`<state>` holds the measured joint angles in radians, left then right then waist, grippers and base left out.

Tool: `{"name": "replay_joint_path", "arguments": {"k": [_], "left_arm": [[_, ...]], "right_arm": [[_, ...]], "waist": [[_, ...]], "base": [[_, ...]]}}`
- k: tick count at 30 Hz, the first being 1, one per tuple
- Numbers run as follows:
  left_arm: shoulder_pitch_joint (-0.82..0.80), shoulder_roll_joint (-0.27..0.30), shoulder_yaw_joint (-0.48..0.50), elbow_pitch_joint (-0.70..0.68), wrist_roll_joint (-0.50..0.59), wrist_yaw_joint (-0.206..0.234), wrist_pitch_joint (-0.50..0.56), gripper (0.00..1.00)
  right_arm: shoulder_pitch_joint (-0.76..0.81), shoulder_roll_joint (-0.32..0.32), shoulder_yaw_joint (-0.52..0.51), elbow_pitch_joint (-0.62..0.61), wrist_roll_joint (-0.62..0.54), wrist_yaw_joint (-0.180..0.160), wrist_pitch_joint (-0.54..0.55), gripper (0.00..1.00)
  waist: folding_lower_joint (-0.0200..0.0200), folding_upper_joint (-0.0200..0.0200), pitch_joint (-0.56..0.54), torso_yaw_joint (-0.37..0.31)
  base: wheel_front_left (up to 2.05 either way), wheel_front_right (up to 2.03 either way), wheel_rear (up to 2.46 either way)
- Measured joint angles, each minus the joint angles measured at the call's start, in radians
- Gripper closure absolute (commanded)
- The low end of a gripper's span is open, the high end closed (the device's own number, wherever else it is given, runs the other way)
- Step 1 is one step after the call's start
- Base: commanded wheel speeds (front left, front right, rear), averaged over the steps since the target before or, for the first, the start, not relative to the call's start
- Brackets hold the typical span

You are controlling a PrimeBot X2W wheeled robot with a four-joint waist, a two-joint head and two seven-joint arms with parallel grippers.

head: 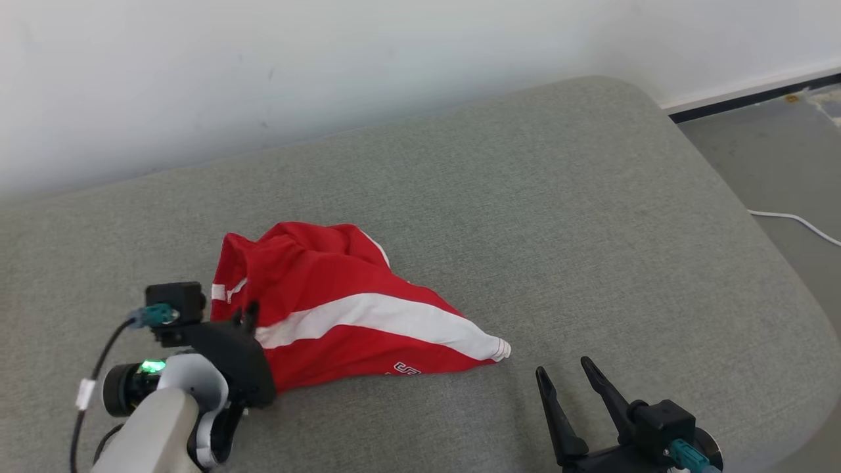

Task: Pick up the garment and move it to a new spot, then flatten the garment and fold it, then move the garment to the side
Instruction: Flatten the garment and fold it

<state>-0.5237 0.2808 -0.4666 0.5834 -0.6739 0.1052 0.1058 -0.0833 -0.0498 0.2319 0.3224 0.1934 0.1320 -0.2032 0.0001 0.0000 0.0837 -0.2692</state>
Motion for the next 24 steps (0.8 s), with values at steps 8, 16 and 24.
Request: {"name": "replay_joint_path", "arguments": {"k": [8, 16, 24], "left_arm": [[0.128, -0.059, 0.194, -0.112, -0.213, -0.028, -0.143, 1.00], [0.328, -0.060, 0.240, -0.300, -0.297, -0.006, -0.132, 1.00], [0.465, -0.078, 0.245, -0.374, -0.299, 0.048, -0.163, 0.00]], "right_arm": [[0.013, 0.000, -0.023, 0.011, 0.002, 0.000, -0.004, 0.00], [0.022, 0.000, -0.039, 0.005, -0.002, 0.000, 0.001, 0.00], [0.029, 0.000, -0.044, -0.002, -0.003, 0.000, 0.009, 0.00]], "waist": [[0.0000, 0.0000, -0.012, 0.048], [0.0000, -0.0001, -0.034, 0.105], [-0.0001, 0.0000, -0.052, 0.140]], "base": [[0.00, 0.00, 0.00], [0.00, 0.00, 0.00], [0.00, 0.00, 0.00]]}}
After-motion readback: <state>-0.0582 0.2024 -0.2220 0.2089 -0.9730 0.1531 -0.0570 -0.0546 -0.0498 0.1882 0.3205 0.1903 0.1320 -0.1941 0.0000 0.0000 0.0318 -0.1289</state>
